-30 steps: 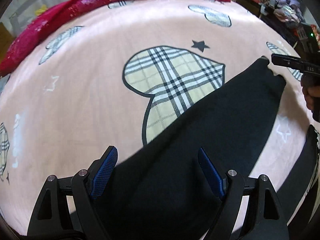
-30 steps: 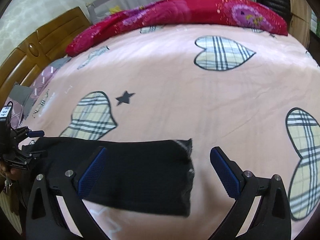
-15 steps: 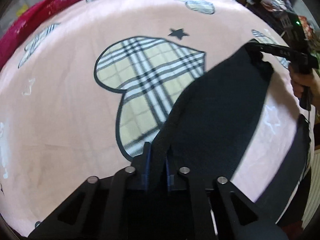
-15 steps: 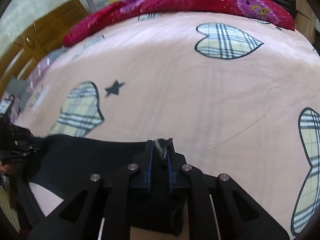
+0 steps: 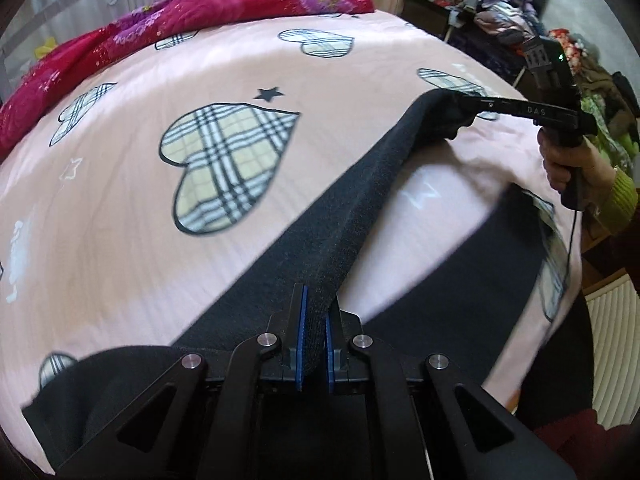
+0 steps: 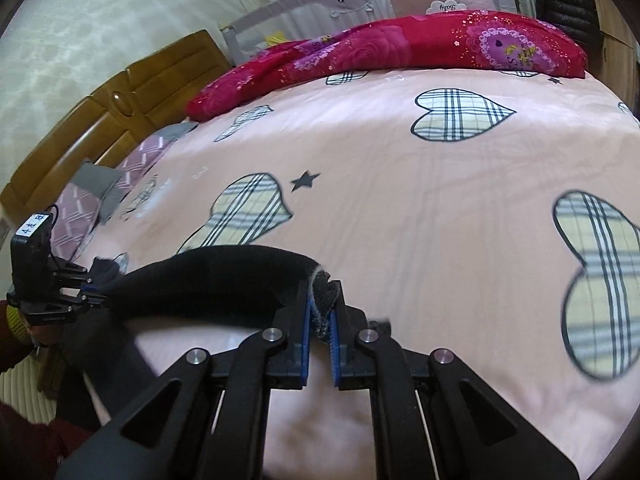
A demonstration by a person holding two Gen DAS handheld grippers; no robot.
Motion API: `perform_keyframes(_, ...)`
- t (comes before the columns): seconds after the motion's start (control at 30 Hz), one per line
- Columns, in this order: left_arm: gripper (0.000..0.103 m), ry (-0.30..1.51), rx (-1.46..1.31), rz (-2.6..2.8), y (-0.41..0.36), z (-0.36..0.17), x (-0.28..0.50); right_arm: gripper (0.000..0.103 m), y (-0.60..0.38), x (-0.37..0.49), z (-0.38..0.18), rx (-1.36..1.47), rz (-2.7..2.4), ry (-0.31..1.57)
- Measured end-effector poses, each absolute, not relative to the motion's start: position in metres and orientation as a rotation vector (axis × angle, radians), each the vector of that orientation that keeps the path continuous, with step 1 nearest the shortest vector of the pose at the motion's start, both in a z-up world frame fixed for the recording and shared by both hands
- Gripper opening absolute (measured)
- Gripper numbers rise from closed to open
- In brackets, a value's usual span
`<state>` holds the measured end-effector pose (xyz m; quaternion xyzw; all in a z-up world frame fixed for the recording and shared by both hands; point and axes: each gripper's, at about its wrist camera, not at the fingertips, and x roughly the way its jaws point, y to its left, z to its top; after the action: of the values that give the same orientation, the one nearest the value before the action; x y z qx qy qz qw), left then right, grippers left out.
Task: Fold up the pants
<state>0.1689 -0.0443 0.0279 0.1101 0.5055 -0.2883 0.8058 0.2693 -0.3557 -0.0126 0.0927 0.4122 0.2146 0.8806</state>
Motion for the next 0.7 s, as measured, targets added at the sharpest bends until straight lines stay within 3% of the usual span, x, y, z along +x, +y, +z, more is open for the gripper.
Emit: perform_keyframes(0.7, 0.005, 1.082, 0.176, -0.668, -0.051, 0.016, 0.054, 0.008, -0.377, 0.125, -0.019, 0.133, 0.418, 0.884)
